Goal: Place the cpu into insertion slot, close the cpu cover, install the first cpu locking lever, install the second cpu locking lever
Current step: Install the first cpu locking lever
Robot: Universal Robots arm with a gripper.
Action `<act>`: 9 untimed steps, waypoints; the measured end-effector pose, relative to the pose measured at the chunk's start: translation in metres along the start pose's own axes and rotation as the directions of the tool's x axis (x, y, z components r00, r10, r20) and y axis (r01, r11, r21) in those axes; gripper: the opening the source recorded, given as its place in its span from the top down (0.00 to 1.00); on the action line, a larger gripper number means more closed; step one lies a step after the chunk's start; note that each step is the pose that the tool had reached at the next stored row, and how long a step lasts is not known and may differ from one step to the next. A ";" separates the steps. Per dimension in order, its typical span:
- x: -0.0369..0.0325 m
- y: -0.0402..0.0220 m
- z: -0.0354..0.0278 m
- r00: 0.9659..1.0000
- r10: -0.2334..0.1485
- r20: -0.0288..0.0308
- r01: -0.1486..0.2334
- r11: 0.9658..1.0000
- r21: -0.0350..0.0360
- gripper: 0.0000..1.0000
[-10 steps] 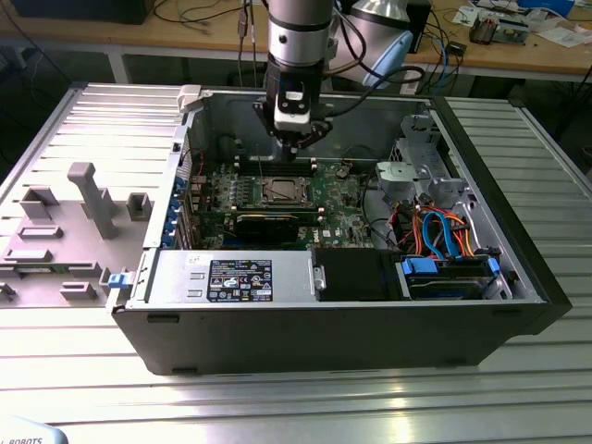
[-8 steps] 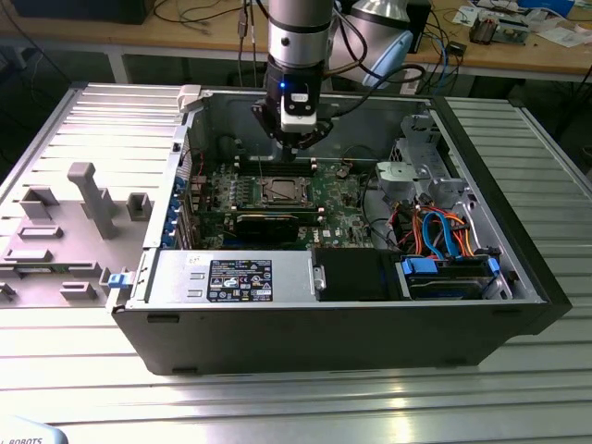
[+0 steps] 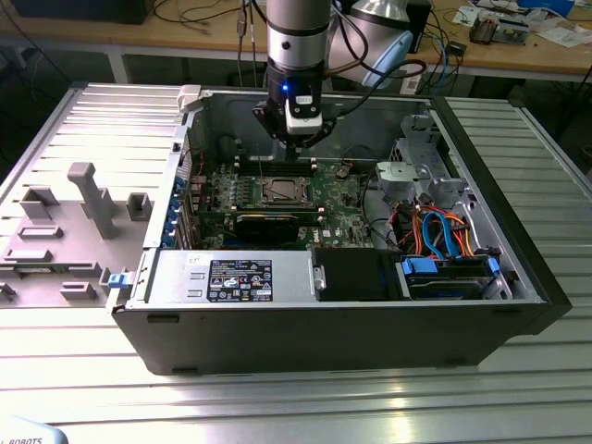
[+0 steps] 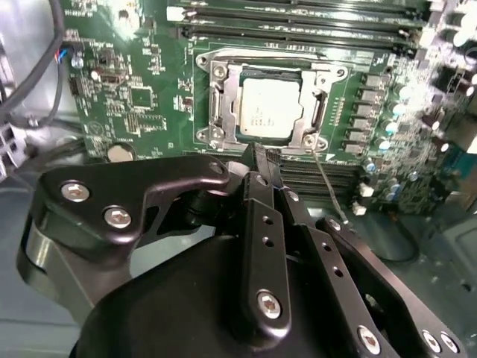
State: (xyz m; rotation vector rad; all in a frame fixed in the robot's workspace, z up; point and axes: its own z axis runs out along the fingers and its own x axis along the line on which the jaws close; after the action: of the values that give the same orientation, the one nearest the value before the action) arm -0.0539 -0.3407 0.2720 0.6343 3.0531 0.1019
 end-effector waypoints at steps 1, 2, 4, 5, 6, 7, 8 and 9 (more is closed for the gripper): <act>0.0000 0.0000 0.0001 1.000 -0.017 -0.001 0.017 1.000 0.000 0.89; 0.0000 0.0000 0.0002 0.999 -0.035 -0.002 0.035 0.999 0.000 0.89; 0.0000 0.0000 0.0006 0.997 -0.082 -0.006 0.082 0.997 -0.001 0.89; 0.0000 0.0000 0.0007 0.995 -0.101 -0.007 0.101 0.995 -0.001 0.89; 0.0000 0.0000 0.0009 0.991 -0.133 -0.009 0.133 0.991 -0.002 0.89; 0.0000 0.0000 0.0009 0.989 -0.150 -0.010 0.150 0.989 -0.002 0.89; 0.0000 0.0000 0.0010 0.986 -0.169 -0.011 0.169 0.986 -0.002 0.89; 0.0000 0.0000 0.0011 0.981 -0.193 -0.013 0.193 0.981 -0.003 0.89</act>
State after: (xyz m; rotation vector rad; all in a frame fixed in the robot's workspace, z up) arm -0.0539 -0.3407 0.2709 0.3345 3.1067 0.1049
